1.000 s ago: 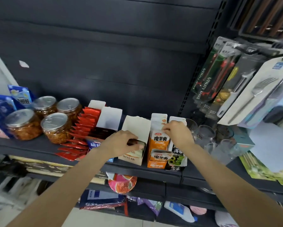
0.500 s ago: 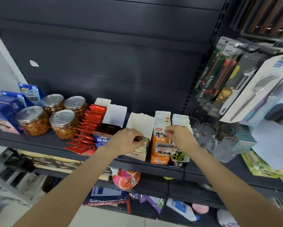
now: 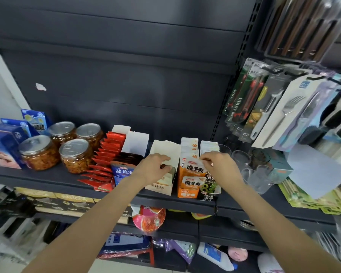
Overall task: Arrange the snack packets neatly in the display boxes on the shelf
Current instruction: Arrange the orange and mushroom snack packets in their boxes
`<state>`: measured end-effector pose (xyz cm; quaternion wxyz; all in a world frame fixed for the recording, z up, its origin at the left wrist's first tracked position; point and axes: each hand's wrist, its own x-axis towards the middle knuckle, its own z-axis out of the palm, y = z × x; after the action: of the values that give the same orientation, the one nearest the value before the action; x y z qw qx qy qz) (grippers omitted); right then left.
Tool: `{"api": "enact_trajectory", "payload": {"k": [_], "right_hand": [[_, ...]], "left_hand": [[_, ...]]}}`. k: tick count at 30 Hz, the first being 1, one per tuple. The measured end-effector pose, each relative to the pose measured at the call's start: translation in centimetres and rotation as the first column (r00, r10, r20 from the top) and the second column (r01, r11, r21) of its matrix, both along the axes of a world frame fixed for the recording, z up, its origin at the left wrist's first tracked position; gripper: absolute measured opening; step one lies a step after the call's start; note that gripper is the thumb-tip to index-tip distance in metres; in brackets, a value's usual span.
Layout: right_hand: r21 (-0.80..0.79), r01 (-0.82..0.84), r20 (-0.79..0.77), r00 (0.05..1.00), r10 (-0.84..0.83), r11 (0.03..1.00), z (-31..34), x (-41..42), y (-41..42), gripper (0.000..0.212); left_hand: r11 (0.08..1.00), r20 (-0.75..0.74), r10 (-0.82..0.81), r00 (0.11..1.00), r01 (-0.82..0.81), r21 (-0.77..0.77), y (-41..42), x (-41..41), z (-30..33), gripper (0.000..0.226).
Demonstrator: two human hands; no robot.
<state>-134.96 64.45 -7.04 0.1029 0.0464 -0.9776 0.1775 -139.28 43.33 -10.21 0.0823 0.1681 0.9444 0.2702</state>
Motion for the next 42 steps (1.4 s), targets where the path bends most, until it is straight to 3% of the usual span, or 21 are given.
{"api": "enact_trajectory", "payload": {"k": [4, 7, 10, 16, 17, 20, 21, 27, 33, 35, 39, 42], "right_hand": [[-0.22, 0.025, -0.121, 0.991, -0.053, 0.975, 2.7, 0.1, 0.9, 0.017], [-0.367, 0.004, -0.188, 0.979, -0.078, 0.93, 4.5, 0.4, 1.5, 0.014], [-0.546, -0.058, -0.225, 0.971, -0.08, 0.836, 5.4, 0.8, 2.0, 0.02], [-0.724, -0.075, -0.204, 0.973, -0.11, 0.685, 4.8, 1.7, 3.0, 0.024], [-0.779, -0.042, -0.15, 0.981, -0.12, 0.625, 4.5, 1.7, 3.1, 0.023], [-0.945, 0.092, 0.093, 0.996, -0.012, 0.314, 3.8, 2.0, 2.9, 0.022], [-0.952, 0.104, 0.116, 0.993, 0.025, 0.288, 3.5, 2.1, 2.9, 0.023], [-0.921, 0.024, 0.036, 0.999, 0.023, 0.39, 3.1, 2.5, 2.0, 0.042], [-0.906, -0.013, -0.011, 1.0, 0.009, 0.423, 3.3, 2.8, 1.5, 0.042], [-0.9, -0.01, -0.005, 1.0, 0.012, 0.436, 3.4, 2.8, 1.6, 0.037], [-0.912, 0.006, 0.016, 1.0, 0.022, 0.411, 3.7, 2.7, 1.5, 0.038], [-0.762, -0.075, -0.103, 0.995, -0.007, 0.644, 3.3, 2.2, 1.6, 0.033]], "left_hand": [[0.977, 0.053, 0.041, 0.998, -0.051, 0.208, 0.7, 0.4, 1.4, 0.034], [0.849, 0.32, 0.058, 0.946, -0.216, 0.483, 1.3, 0.5, 2.3, 0.03], [0.759, 0.493, 0.061, 0.868, -0.361, 0.542, 1.7, 0.4, 3.2, 0.036], [0.591, 0.467, -0.026, 0.884, -0.364, 0.72, 1.2, 1.2, 4.2, 0.021], [0.567, 0.429, -0.034, 0.902, -0.336, 0.752, 1.0, 1.3, 4.3, 0.022], [0.519, 0.351, 0.02, 0.936, -0.309, 0.797, 0.7, 1.8, 4.6, 0.032], [0.525, 0.324, 0.033, 0.946, -0.292, 0.8, 0.7, 2.0, 4.7, 0.036], [0.638, 0.091, 0.068, 0.994, -0.113, 0.762, 0.2, 3.4, 5.5, 0.052], [0.661, -0.046, 0.098, 0.994, -0.03, 0.75, -0.3, 4.0, 5.5, 0.056], [0.656, -0.022, 0.11, 0.994, -0.056, 0.753, -0.3, 4.1, 5.5, 0.054], [0.593, 0.163, 0.144, 0.976, -0.217, 0.775, -0.4, 3.4, 4.8, 0.039], [0.529, 0.282, 0.109, 0.953, -0.296, 0.795, -0.2, 2.8, 3.8, 0.033]]}}
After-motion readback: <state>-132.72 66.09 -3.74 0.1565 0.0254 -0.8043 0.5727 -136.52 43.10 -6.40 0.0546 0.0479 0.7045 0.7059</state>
